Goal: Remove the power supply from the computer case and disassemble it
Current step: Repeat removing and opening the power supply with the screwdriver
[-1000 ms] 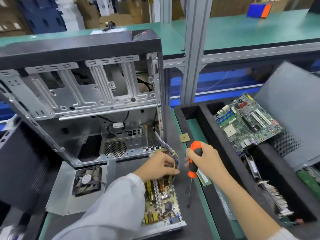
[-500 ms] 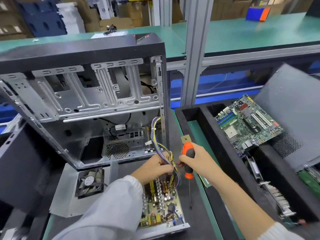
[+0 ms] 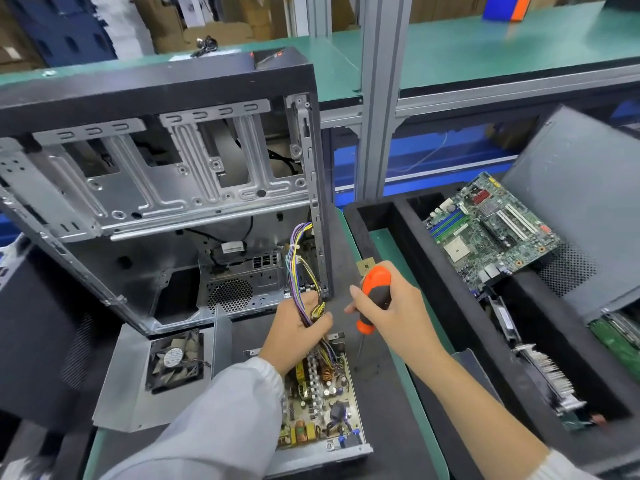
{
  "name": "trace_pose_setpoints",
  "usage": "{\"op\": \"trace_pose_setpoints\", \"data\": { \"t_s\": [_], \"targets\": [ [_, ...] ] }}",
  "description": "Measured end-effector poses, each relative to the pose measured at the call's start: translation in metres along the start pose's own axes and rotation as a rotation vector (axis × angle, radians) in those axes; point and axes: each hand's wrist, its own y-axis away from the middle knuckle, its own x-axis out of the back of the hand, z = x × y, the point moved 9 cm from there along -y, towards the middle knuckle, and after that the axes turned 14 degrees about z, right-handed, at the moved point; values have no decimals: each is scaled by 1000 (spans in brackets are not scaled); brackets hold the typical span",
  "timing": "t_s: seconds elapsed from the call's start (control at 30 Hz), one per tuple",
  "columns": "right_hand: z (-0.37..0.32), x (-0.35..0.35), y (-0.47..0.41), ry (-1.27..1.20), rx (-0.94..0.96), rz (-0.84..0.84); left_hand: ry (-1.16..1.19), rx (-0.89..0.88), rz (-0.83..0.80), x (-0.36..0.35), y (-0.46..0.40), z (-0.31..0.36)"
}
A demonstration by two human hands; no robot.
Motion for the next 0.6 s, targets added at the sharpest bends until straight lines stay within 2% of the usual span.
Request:
{"op": "trace_pose_setpoints", "data": {
  "t_s": [0.27, 0.6],
  "targets": [
    [-4, 11, 17, -188, 58, 115, -22, -40, 35, 1, 1, -1],
    [0, 12, 22, -242, 77, 115, -64, -46, 53, 2, 1, -2]
  ]
}}
